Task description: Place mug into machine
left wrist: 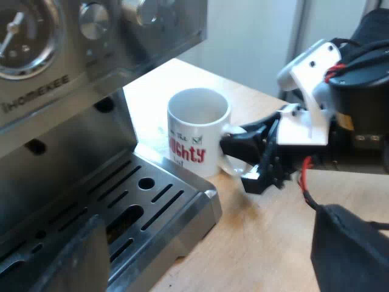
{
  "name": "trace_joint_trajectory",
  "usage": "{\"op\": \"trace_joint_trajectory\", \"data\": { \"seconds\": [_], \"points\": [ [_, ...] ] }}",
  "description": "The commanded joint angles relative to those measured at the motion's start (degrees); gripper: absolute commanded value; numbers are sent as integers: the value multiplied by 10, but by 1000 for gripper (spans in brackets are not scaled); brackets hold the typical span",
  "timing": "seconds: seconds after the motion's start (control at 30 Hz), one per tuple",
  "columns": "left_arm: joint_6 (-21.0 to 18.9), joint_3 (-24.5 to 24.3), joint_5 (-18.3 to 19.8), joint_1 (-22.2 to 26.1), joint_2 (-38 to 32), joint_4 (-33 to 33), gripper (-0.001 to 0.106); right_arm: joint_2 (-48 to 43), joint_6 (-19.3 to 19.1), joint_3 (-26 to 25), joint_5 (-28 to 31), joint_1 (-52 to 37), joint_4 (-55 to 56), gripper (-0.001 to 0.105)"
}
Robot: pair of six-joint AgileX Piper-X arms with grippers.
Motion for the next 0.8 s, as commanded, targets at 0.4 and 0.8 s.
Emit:
{"op": "trace_joint_trajectory", "data": {
  "seconds": [0.4,0.8],
  "points": [
    [-7,-3,-10,-1,-101,42,70,-171,-13,4,7,14,149,0],
    [-7,-3,-34,-1,-222,204,70,-348,-15,4,6,42,239,0]
  ]
}}
